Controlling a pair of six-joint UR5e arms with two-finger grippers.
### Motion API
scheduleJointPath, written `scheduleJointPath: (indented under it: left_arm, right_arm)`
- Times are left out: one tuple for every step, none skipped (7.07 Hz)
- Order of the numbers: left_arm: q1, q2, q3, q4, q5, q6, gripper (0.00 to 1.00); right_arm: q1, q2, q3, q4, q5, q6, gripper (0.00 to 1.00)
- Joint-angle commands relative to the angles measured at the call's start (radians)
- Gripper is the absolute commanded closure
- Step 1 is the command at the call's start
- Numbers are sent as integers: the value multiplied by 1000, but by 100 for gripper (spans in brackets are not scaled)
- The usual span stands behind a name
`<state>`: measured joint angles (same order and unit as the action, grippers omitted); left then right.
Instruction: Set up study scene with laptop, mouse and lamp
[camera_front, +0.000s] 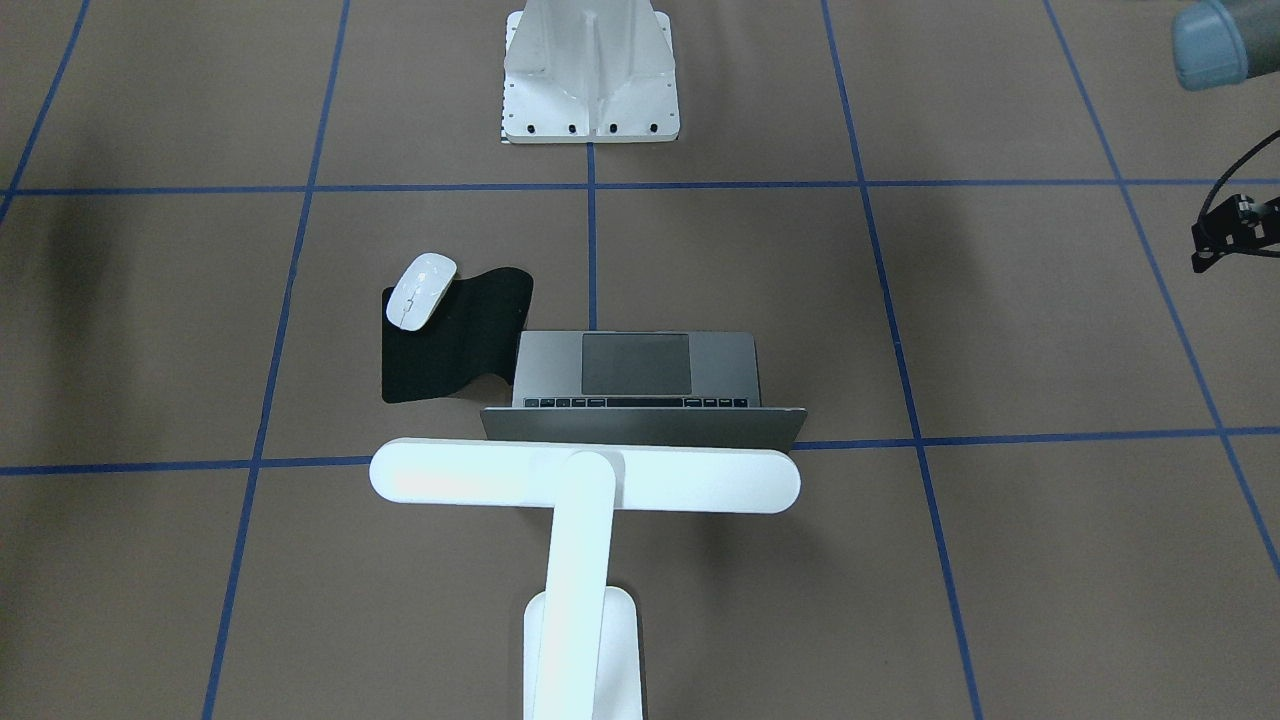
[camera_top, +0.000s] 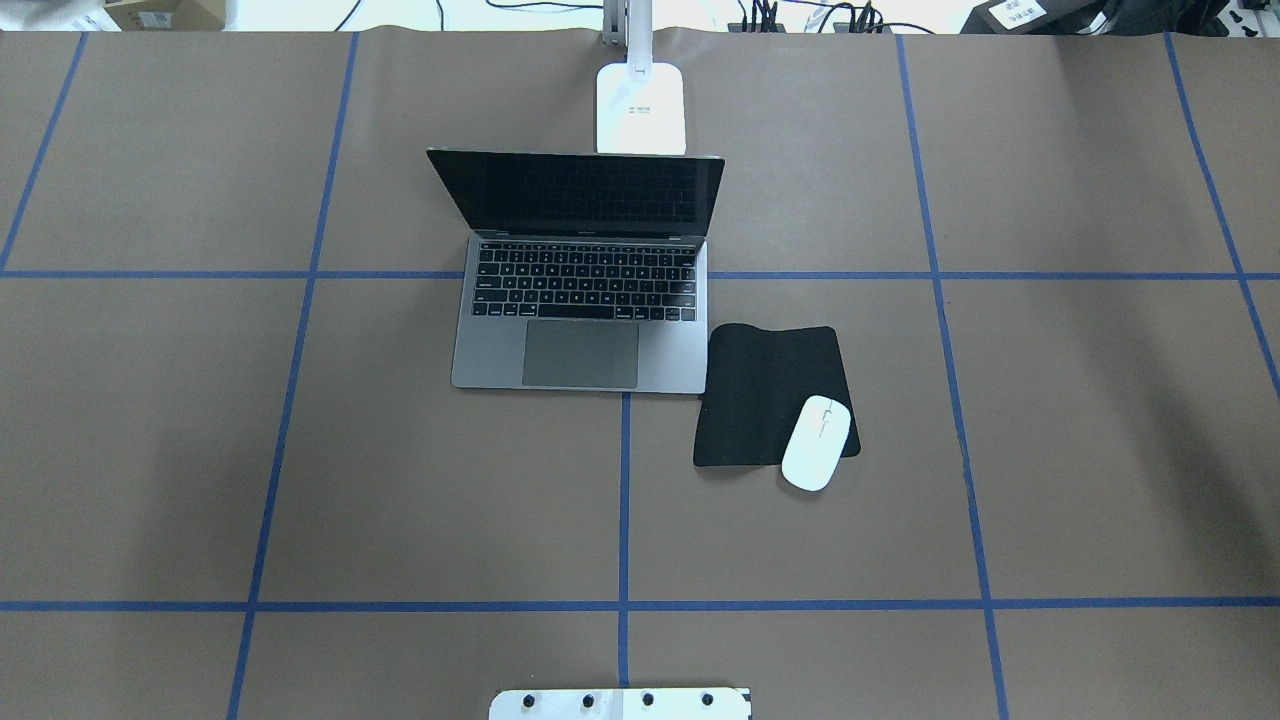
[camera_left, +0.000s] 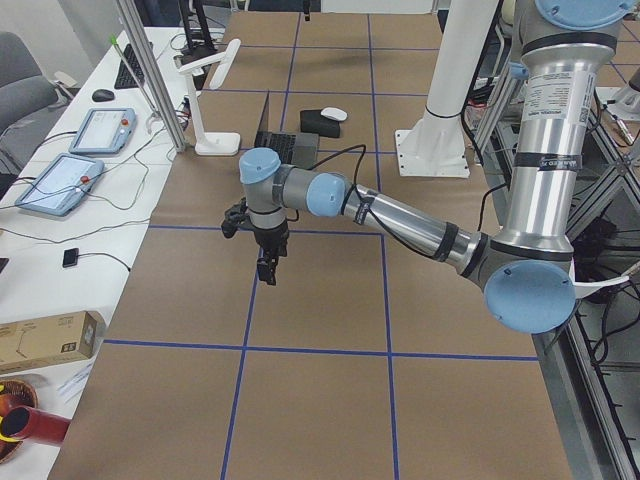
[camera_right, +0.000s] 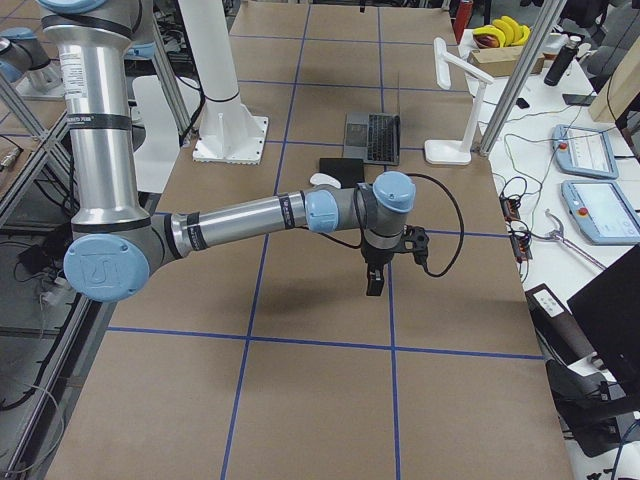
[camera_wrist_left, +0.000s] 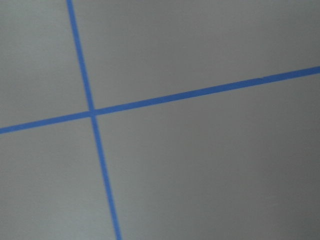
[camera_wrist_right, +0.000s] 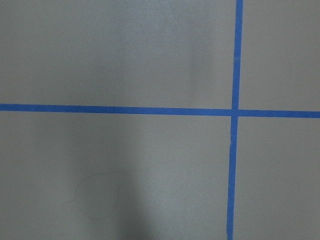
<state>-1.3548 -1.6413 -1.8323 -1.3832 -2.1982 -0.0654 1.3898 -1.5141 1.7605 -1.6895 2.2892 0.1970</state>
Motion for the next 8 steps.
scheduleJointPath:
  left_arm:
    - [-131,0,157,-31,-2,198,1]
    - [-174,0,239,-99,-3,247,1]
    - [-219,24,314,-176,-3,290,1]
    - [-240,40,374,-245,-5,308,1]
    - [-256,50,421,-291,-47,314,1]
    - [-274,52,433,-304,-60,328,1]
    - [-276,51,433,-306,-60,328,1]
    - [-282,51,429,-304,-60,328,1]
  right_arm:
    - [0,0,4,1,1,-1,0]
    - [0,-1,5,1,1,-1,0]
    - [0,0,2,1,0,-1,0]
    - [0,0,-2,-2,-8,-5,0]
    - [0,-5,-7,-2,-23,-11,0]
    - [5,-15,-31,-2,-57,-40,0]
    - [47,-15,-88,-2,-56,-183,0]
    - [84,-3,-132,-2,-53,-221,0]
